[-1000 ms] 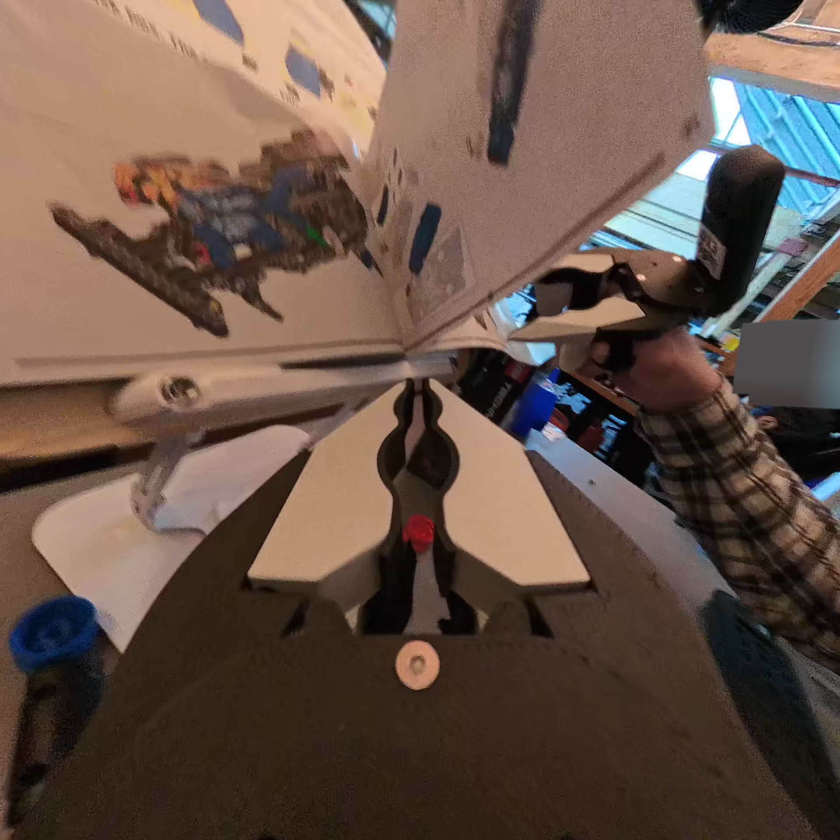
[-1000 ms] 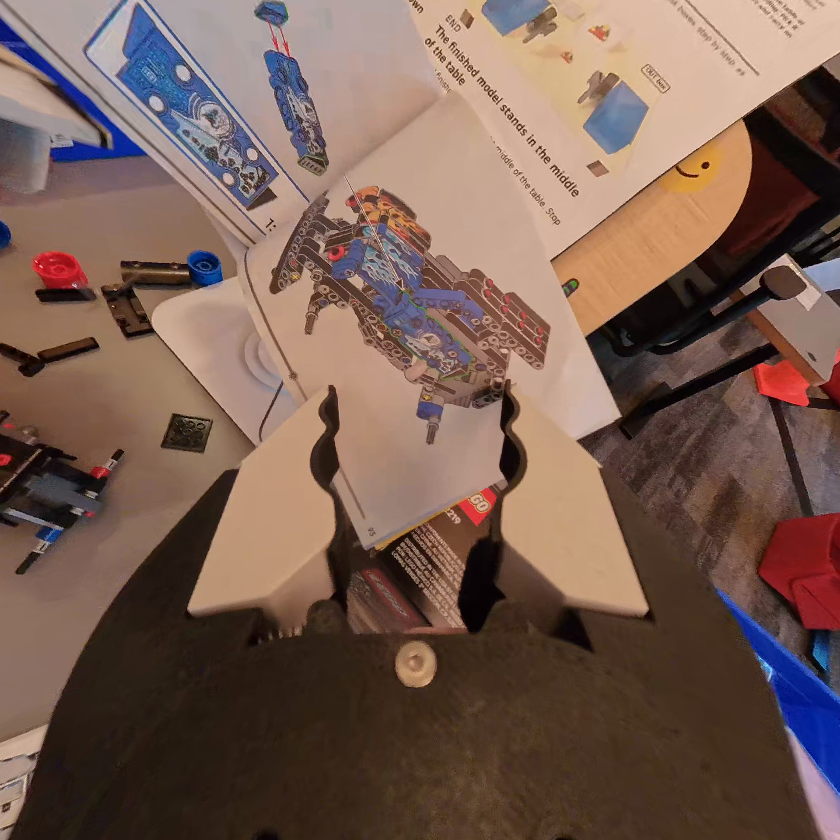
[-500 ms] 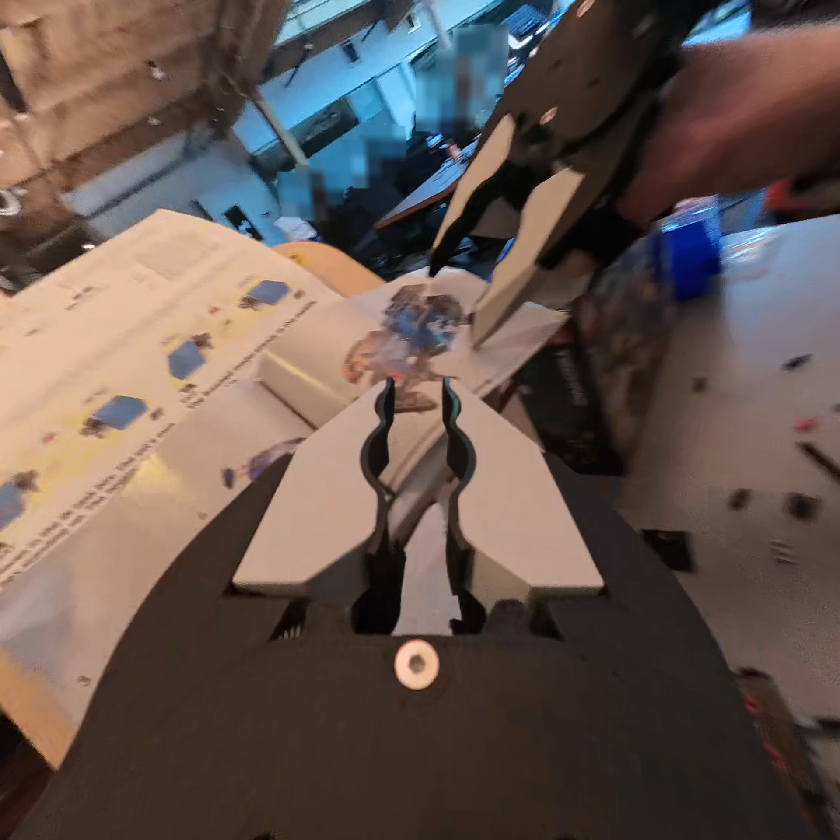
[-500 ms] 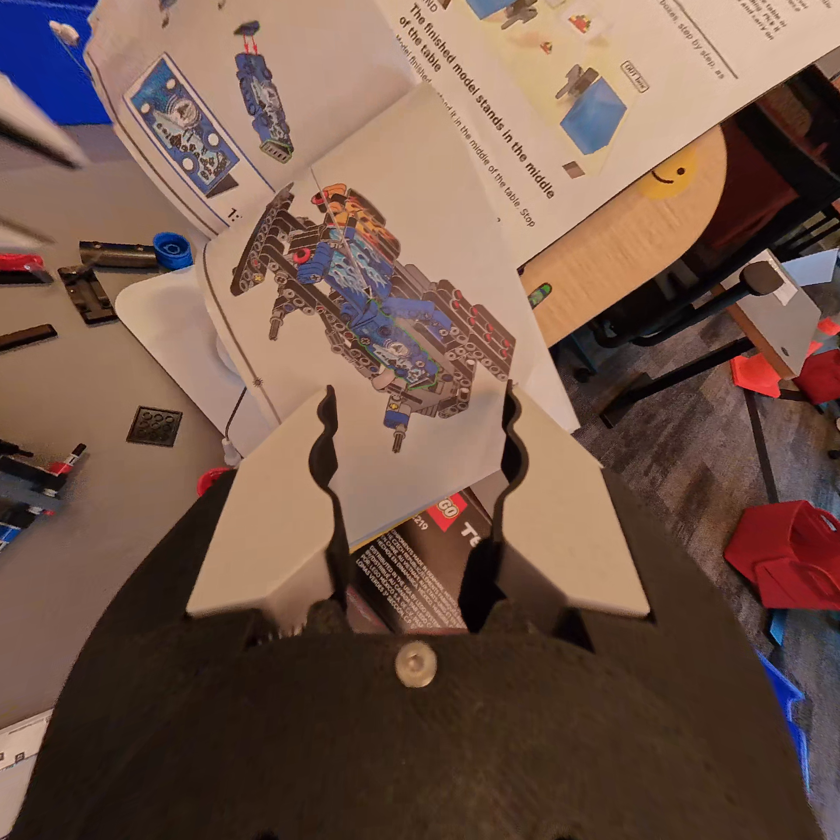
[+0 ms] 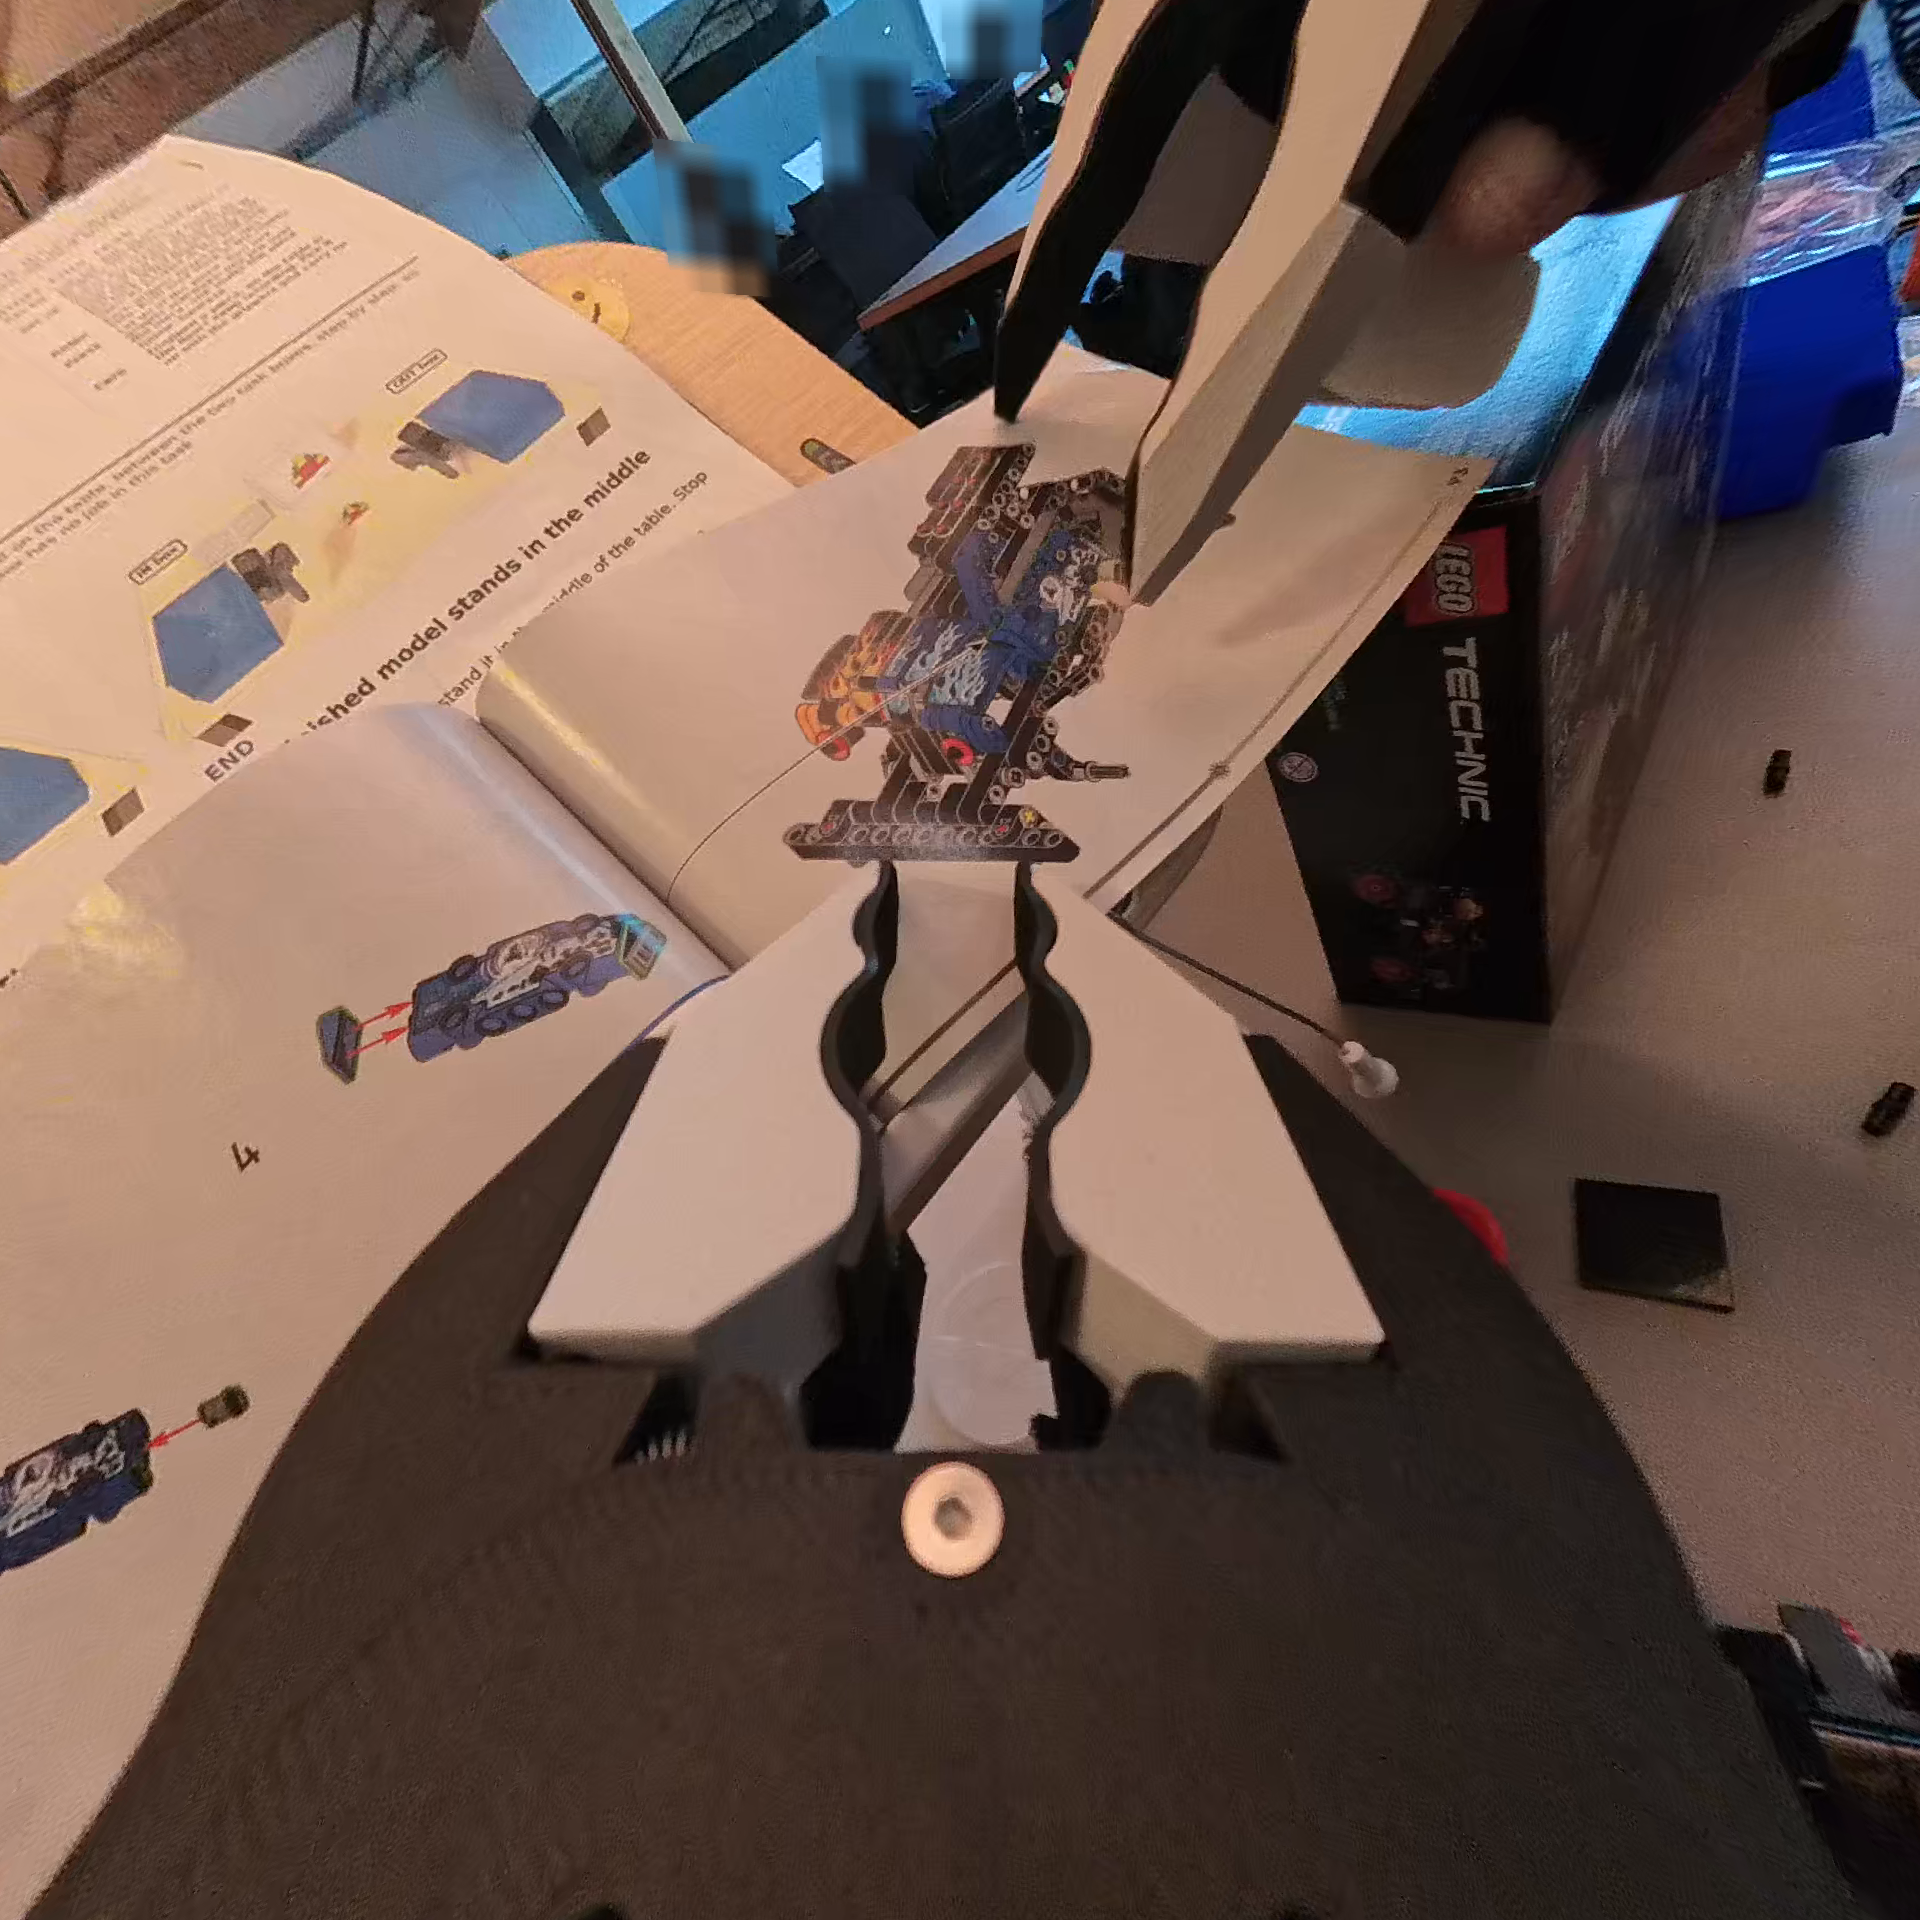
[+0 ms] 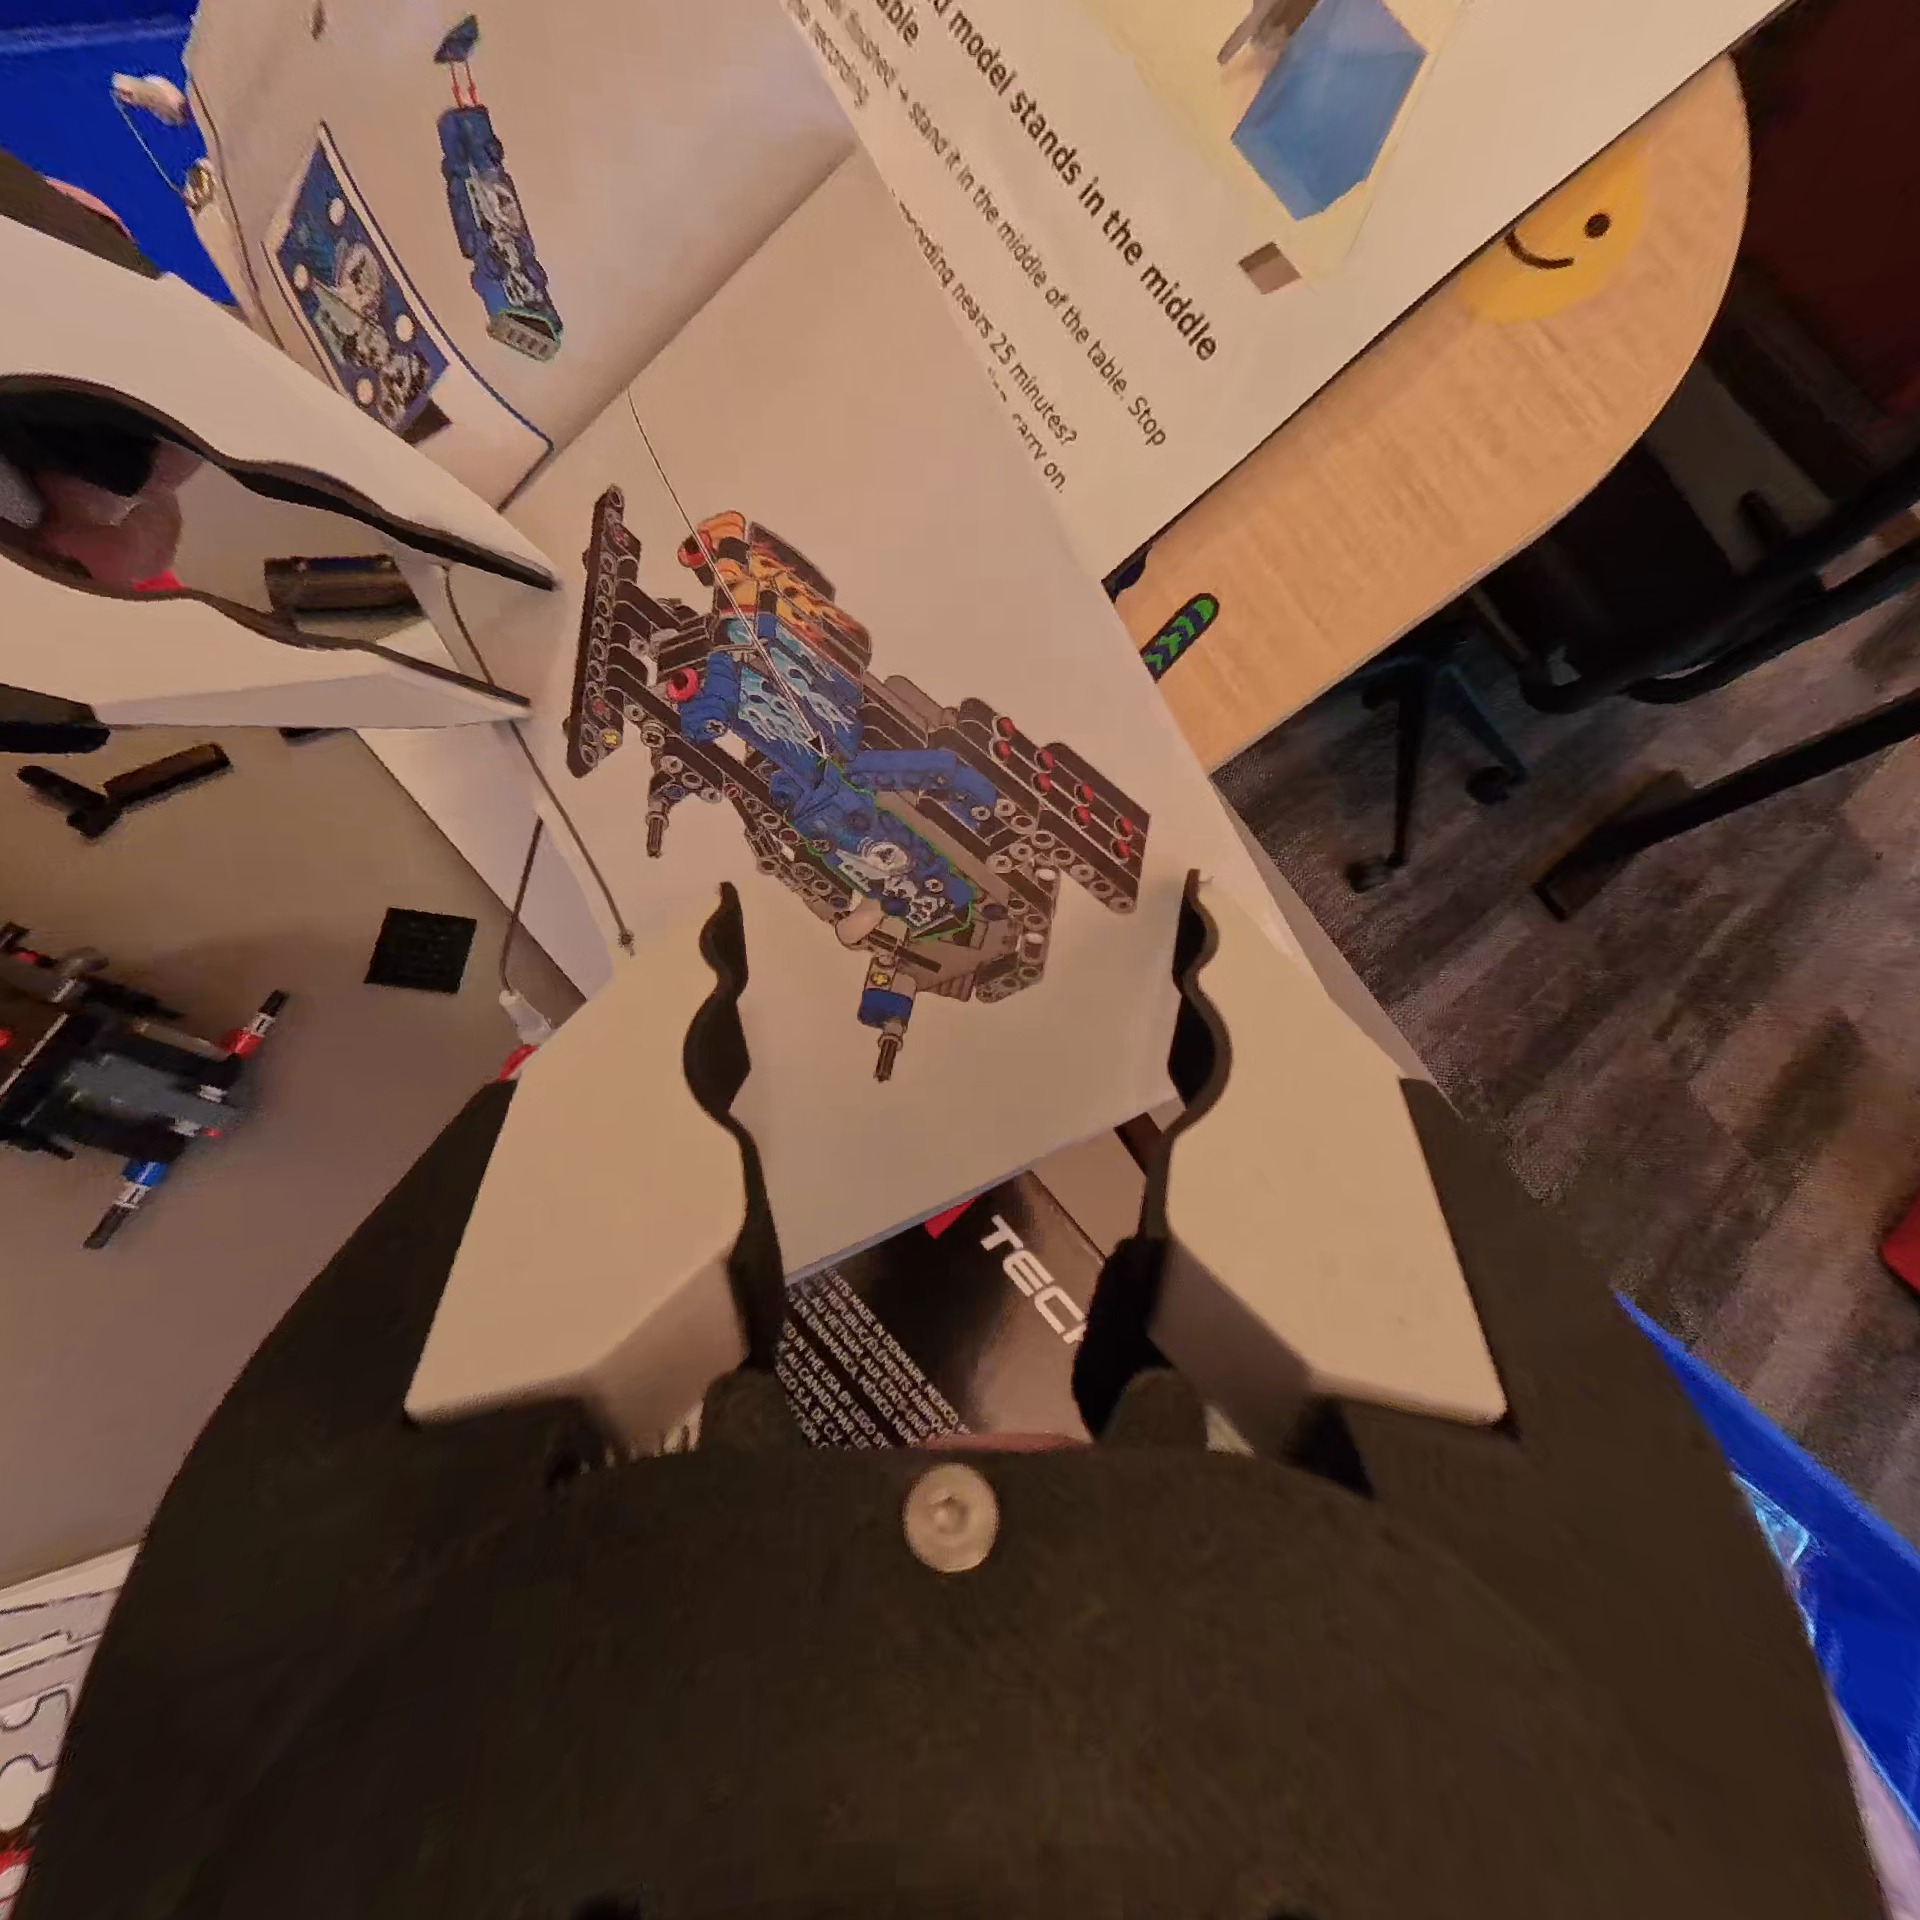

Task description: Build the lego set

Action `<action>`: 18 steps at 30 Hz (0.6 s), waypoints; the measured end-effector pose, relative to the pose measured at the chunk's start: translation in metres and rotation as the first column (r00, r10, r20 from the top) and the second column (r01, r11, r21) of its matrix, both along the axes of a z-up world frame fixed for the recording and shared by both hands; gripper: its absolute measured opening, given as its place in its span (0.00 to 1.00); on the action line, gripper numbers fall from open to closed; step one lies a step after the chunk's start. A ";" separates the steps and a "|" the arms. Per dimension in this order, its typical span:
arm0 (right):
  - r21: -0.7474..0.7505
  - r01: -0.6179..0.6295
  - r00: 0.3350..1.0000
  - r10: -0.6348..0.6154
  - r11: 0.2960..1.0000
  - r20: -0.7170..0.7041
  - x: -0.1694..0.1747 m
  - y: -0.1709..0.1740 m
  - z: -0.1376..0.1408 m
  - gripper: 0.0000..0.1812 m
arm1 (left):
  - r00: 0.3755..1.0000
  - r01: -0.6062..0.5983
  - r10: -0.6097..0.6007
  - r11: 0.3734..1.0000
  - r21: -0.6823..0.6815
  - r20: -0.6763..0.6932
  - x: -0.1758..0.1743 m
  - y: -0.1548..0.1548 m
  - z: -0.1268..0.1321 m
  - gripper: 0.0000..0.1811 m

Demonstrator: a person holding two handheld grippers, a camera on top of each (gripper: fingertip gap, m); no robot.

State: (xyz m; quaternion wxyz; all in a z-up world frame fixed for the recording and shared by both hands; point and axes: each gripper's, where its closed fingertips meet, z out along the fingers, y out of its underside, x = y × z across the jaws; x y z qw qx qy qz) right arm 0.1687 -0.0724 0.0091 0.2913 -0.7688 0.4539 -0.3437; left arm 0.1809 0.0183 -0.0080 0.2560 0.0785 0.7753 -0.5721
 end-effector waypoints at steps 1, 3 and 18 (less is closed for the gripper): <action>-0.005 -0.003 1.000 0.003 1.000 -0.006 0.001 -0.001 -0.001 0.44 | 1.000 0.001 -0.001 1.000 -0.001 0.003 0.000 0.000 0.001 0.11; -0.014 -0.005 1.000 0.004 1.000 -0.023 0.001 -0.003 -0.004 0.40 | 1.000 0.004 -0.004 1.000 -0.004 -0.005 0.000 0.001 0.001 0.11; -0.076 0.006 0.997 -0.001 0.997 0.072 -0.020 -0.001 0.023 0.31 | 0.999 0.045 -0.045 0.999 0.010 0.011 -0.009 0.011 0.003 0.14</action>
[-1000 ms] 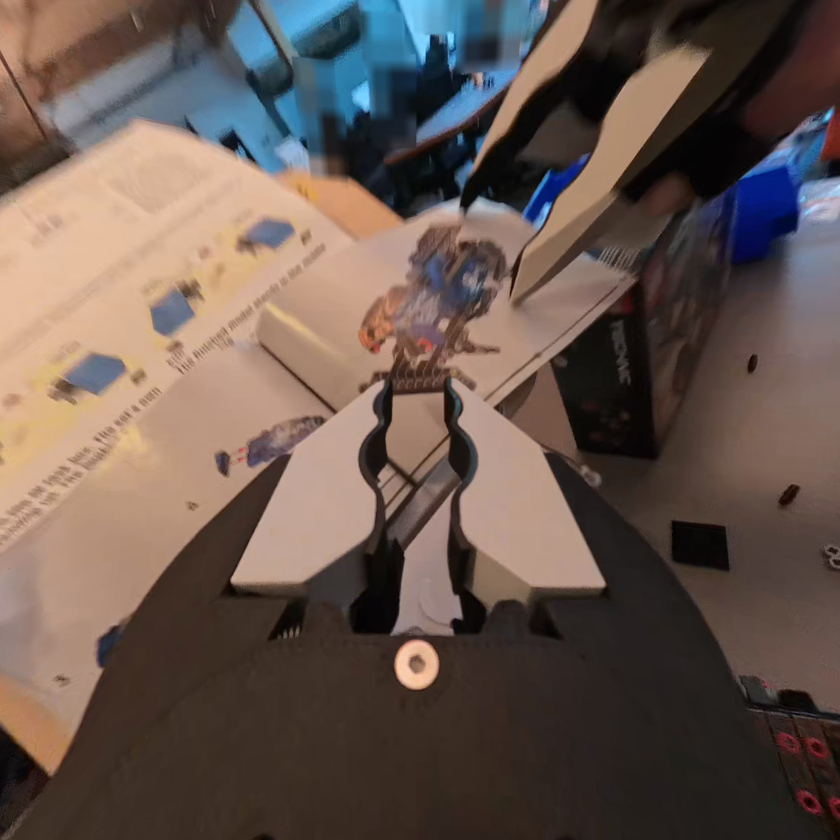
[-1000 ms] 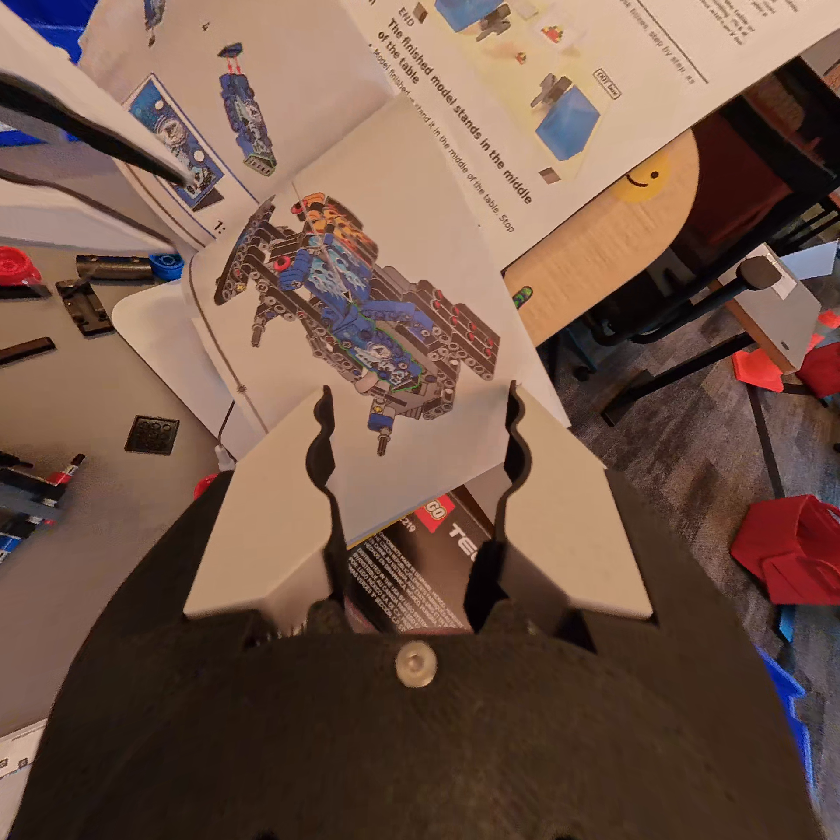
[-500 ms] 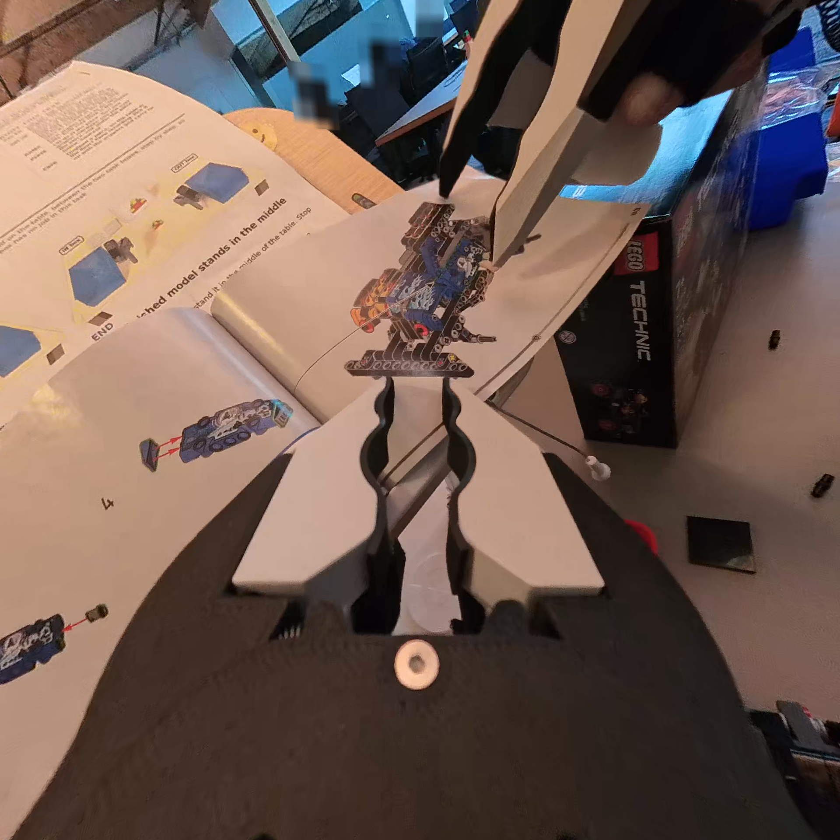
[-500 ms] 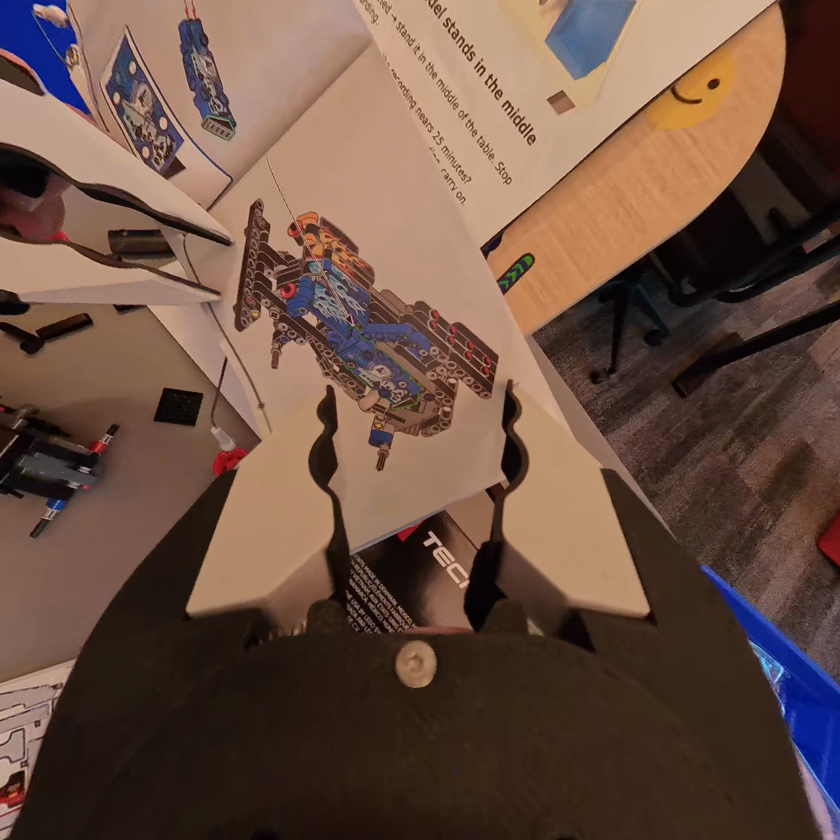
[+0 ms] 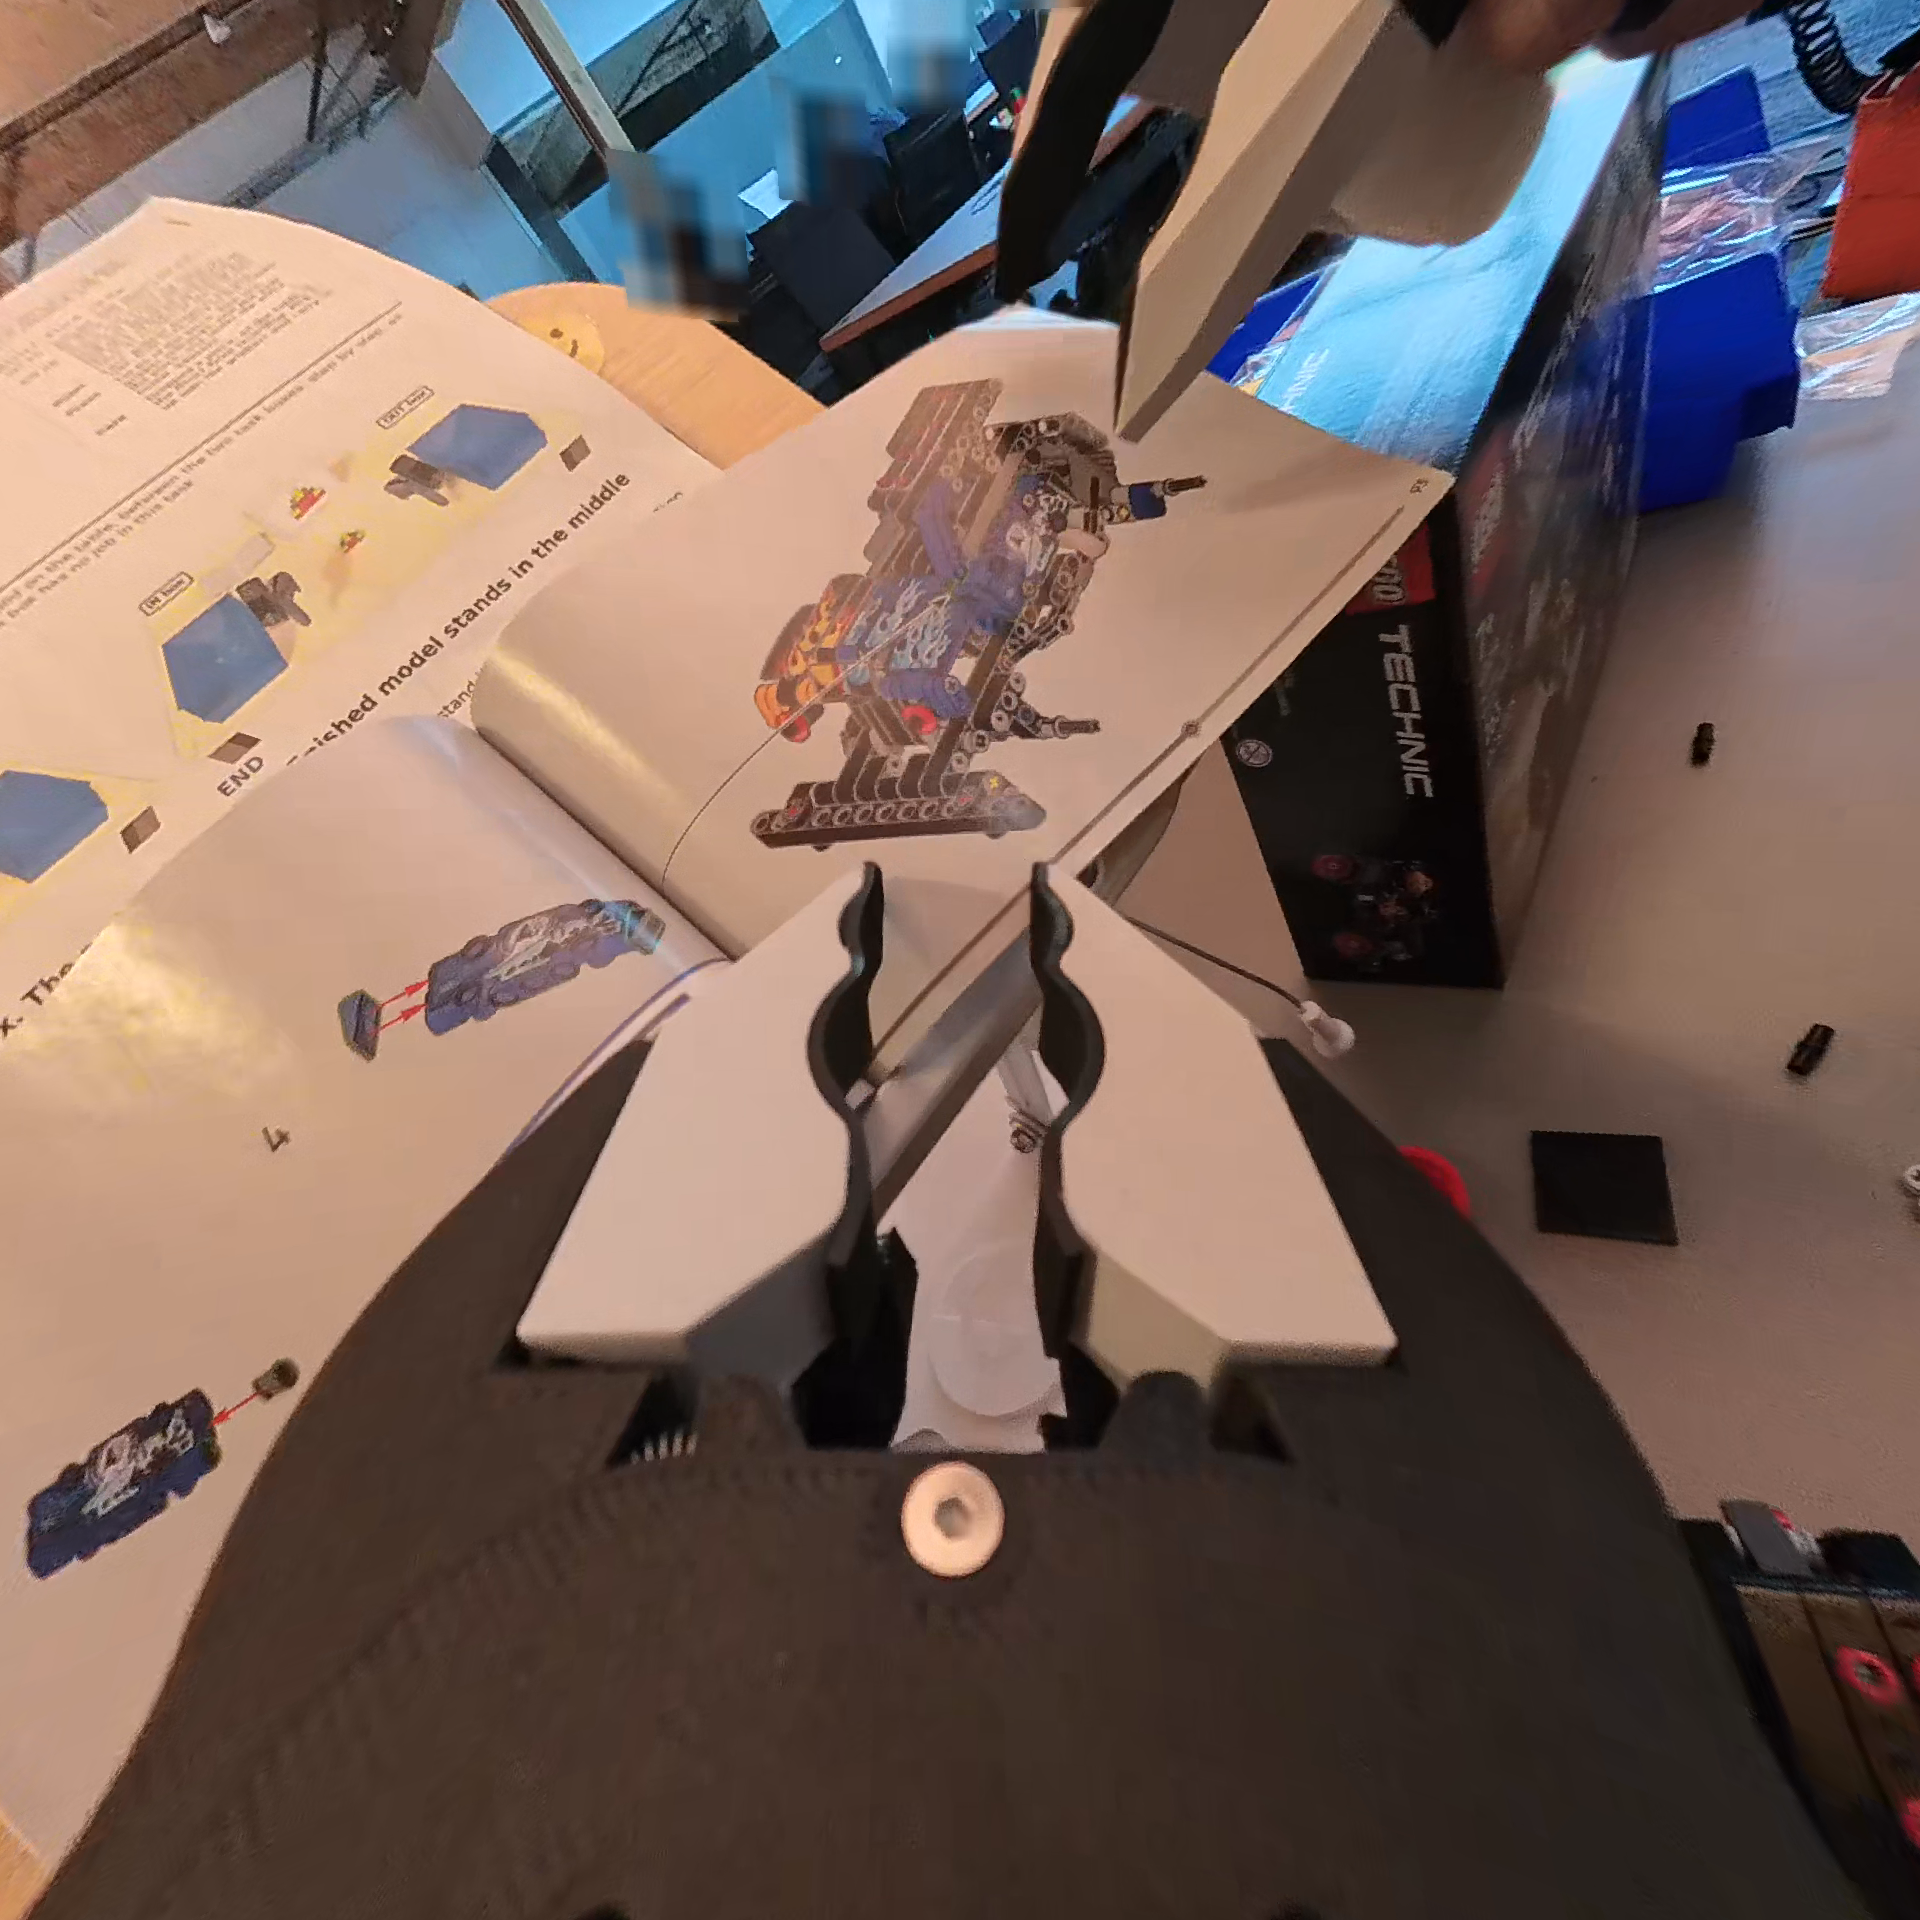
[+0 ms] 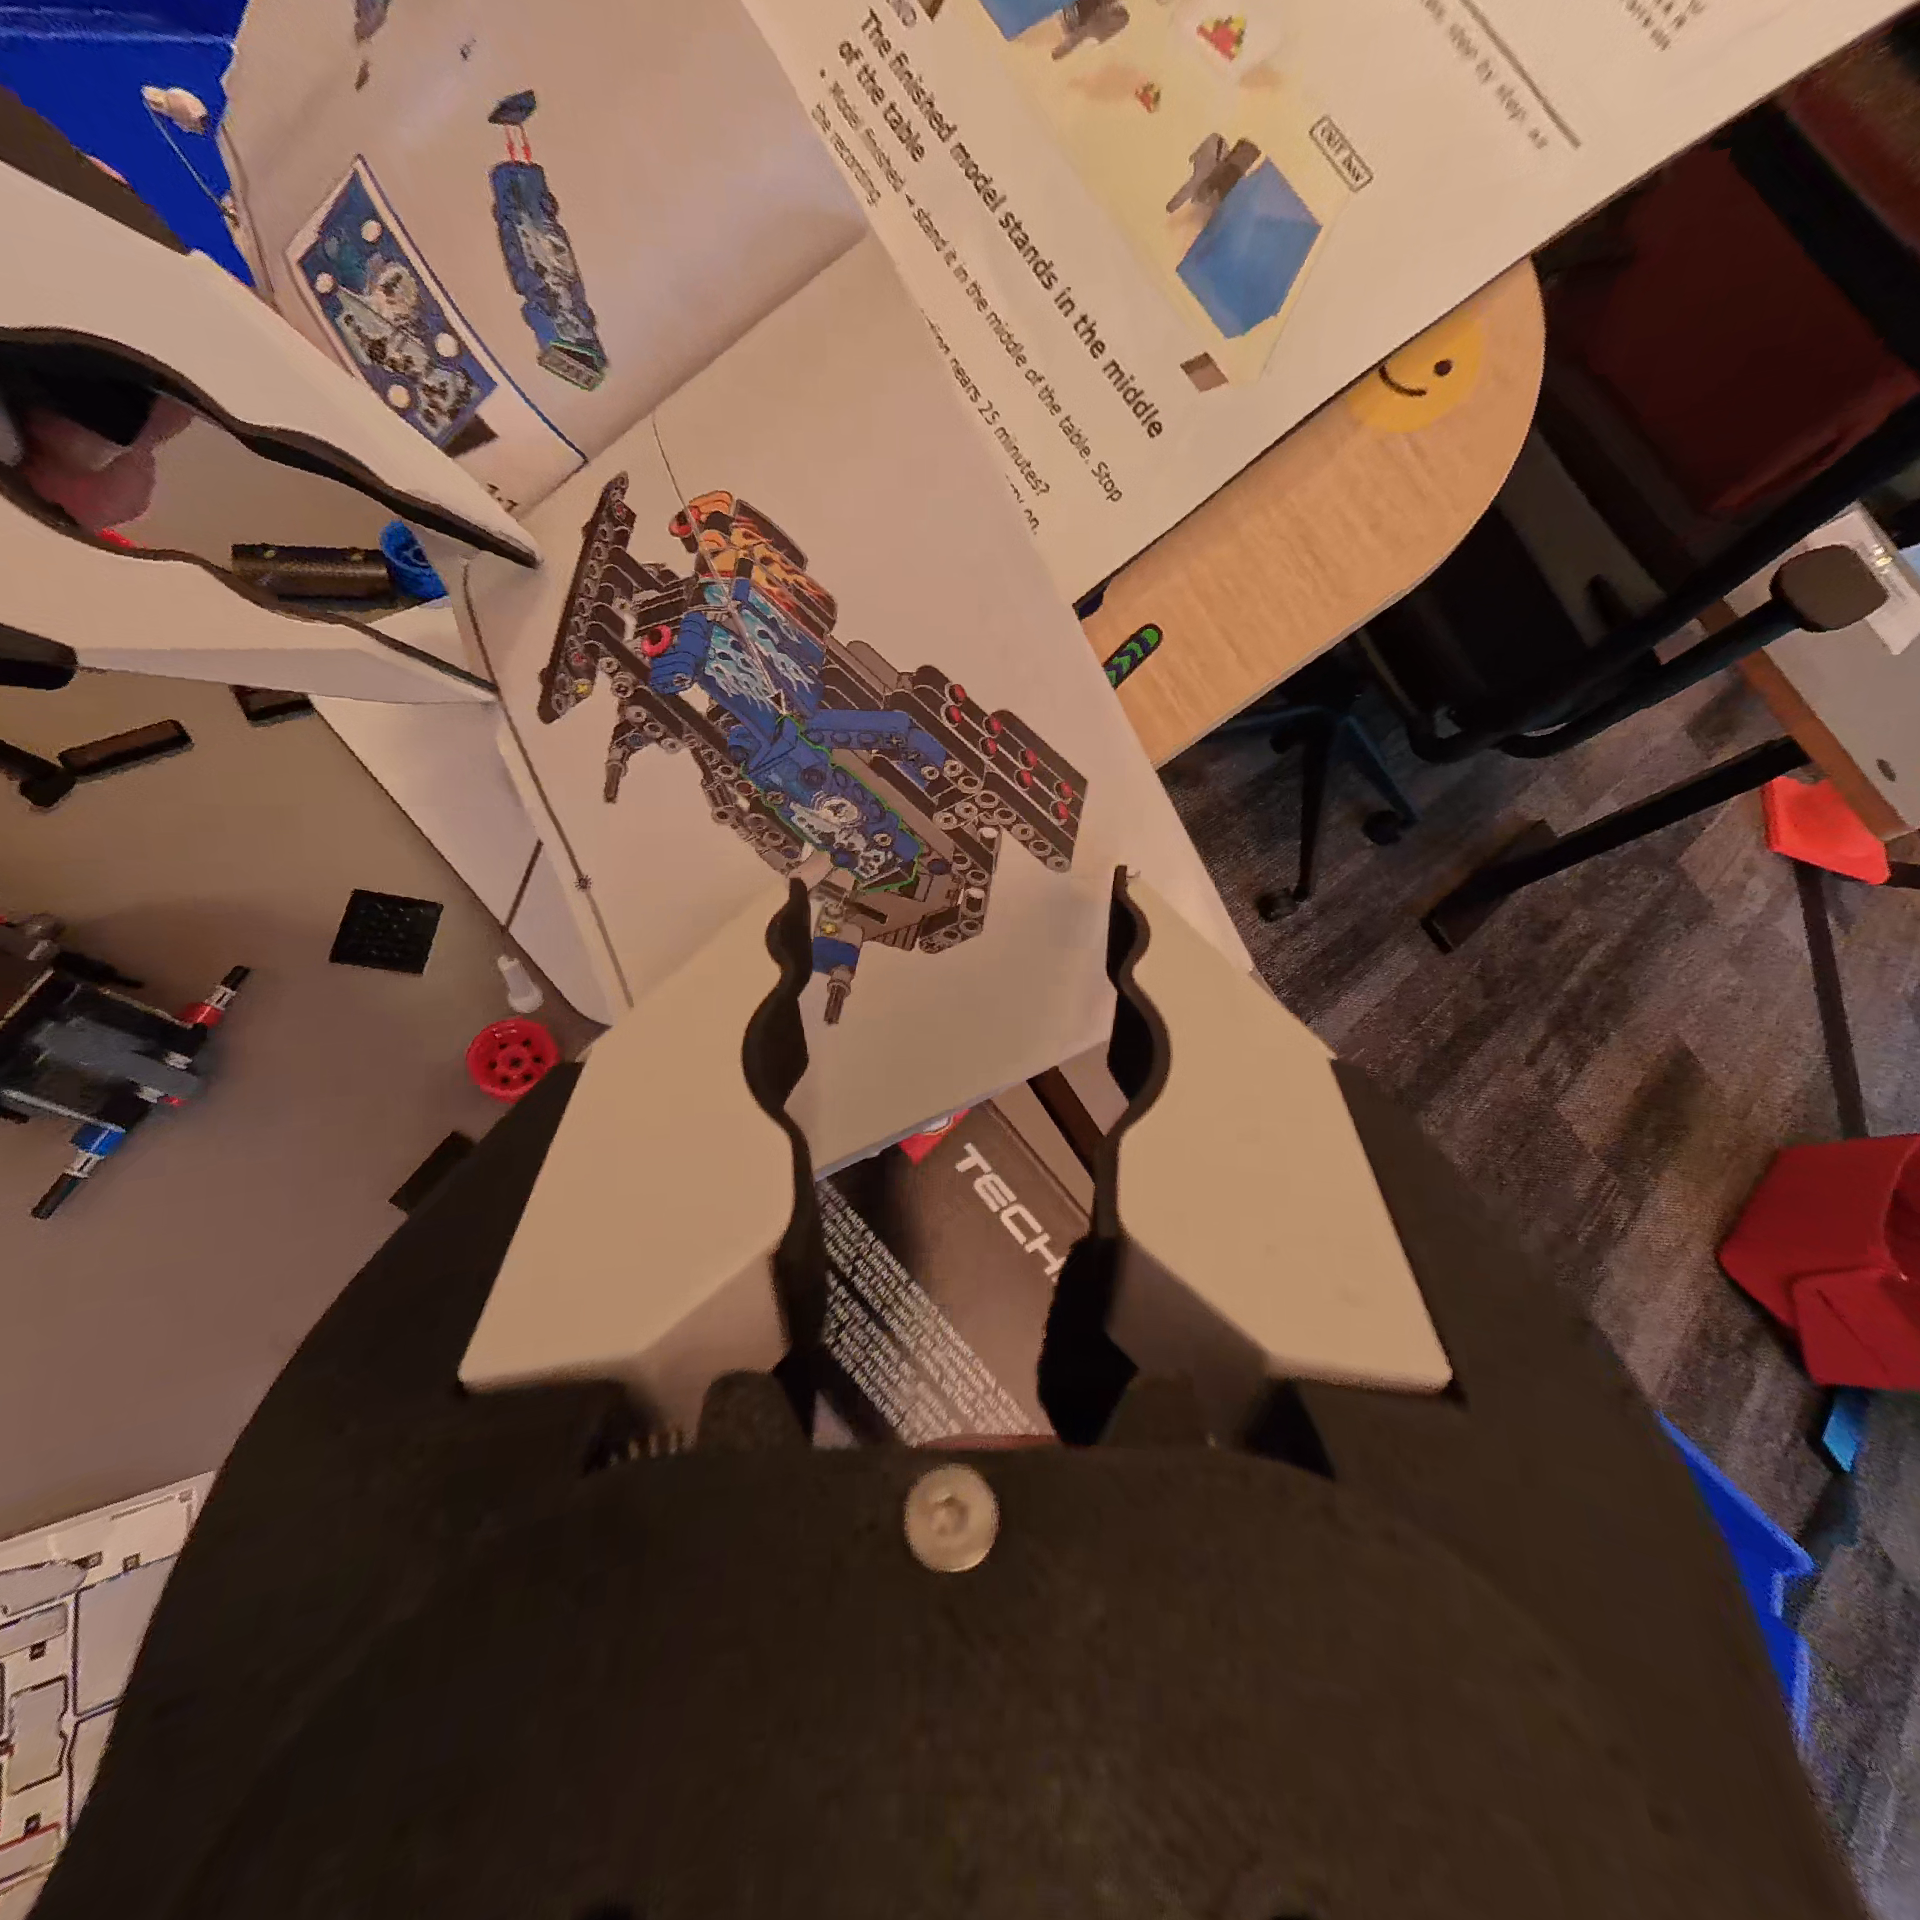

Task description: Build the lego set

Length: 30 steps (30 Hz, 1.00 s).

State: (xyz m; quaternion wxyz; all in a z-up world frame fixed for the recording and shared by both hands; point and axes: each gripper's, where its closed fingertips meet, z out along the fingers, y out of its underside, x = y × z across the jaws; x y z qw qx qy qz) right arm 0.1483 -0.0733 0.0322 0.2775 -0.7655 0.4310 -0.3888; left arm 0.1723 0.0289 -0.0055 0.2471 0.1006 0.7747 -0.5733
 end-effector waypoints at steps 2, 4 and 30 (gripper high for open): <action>-0.013 -0.008 1.000 0.008 1.000 0.019 -0.008 0.006 0.005 0.31 | 1.000 0.011 -0.011 1.000 -0.002 0.000 -0.003 0.003 0.001 0.15; -0.027 -0.011 0.999 0.012 1.000 0.036 -0.018 0.011 0.009 0.31 | 1.000 0.015 -0.015 1.000 0.000 0.009 -0.007 0.008 0.002 0.16; 0.028 -0.132 0.990 0.131 0.991 0.049 -0.124 0.088 -0.041 0.31 | 0.937 -0.324 0.308 0.942 0.085 0.167 0.087 0.149 0.000 0.26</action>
